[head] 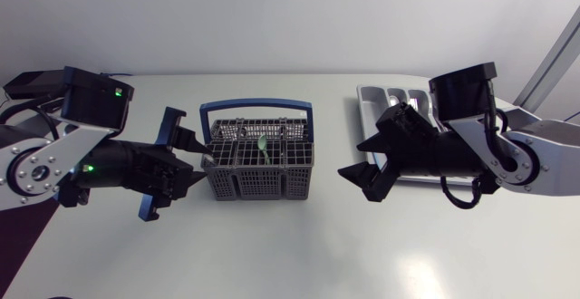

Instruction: Unload the cutlery basket into the drawer organizer.

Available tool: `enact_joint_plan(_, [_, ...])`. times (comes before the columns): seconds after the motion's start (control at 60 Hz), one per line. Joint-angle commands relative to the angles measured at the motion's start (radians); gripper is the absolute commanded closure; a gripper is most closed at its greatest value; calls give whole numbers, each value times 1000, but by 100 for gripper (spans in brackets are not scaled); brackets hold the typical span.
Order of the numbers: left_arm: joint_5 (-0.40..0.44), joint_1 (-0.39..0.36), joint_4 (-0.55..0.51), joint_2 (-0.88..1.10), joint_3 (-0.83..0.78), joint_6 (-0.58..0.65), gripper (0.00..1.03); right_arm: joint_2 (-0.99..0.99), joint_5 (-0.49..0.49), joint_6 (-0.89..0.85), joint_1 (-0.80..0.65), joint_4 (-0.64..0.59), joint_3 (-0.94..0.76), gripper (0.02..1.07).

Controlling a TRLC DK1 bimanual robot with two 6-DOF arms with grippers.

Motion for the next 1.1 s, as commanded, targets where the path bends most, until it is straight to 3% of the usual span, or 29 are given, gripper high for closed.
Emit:
enact_joint_plan(0.0, [-21, -11, -6, 30, 0, 84, 39, -11, -4, -14, 9, -14, -24, 15])
enact_joint_plan(0.333, [-97, -26, -5, 96, 72, 152, 40, -26, -11, -14, 22, -17, -37, 15])
enact_joint_plan(0.483, [-111, -29, -5, 130, 103, 162, 45, -37, -13, -14, 22, -17, -41, 15])
enact_joint_plan(0.717, [-113, -31, -3, 145, 127, 168, 80, -53, -13, -9, 28, -15, -47, 15])
enact_joint_plan(0.833, [-114, -32, -3, 153, 132, 167, 89, -54, -13, -9, 28, -15, -49, 15])
enact_joint_plan(1.083, [-122, -37, -2, 148, 129, 155, 97, -66, -13, -9, 28, -15, -58, 15])
